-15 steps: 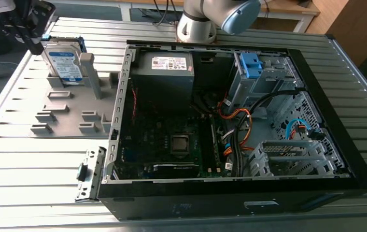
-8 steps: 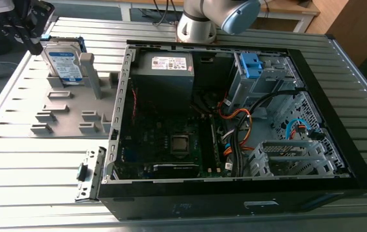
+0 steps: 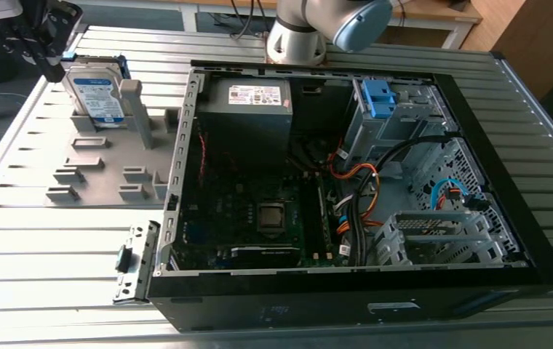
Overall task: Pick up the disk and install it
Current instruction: 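Reach for the disk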
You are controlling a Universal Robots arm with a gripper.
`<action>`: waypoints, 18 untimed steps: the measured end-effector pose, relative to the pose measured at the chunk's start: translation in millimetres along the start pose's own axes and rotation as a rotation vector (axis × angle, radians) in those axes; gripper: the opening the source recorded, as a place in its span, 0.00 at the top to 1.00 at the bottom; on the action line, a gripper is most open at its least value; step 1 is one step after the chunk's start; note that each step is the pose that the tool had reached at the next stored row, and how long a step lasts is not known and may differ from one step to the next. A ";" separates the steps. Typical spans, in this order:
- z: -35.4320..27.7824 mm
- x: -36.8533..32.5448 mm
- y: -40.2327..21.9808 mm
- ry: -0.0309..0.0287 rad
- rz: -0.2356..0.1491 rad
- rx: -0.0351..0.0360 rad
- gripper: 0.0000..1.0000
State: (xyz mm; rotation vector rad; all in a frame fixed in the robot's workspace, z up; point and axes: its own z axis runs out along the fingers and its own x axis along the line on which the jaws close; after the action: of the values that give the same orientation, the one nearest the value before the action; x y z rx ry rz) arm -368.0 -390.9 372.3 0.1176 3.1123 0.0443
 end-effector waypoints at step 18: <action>2.6 6.0 20.5 -0.0001 0.000 0.0019 0.89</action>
State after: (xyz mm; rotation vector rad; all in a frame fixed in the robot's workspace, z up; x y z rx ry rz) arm -372.3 -369.9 370.2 0.1173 3.1124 0.0413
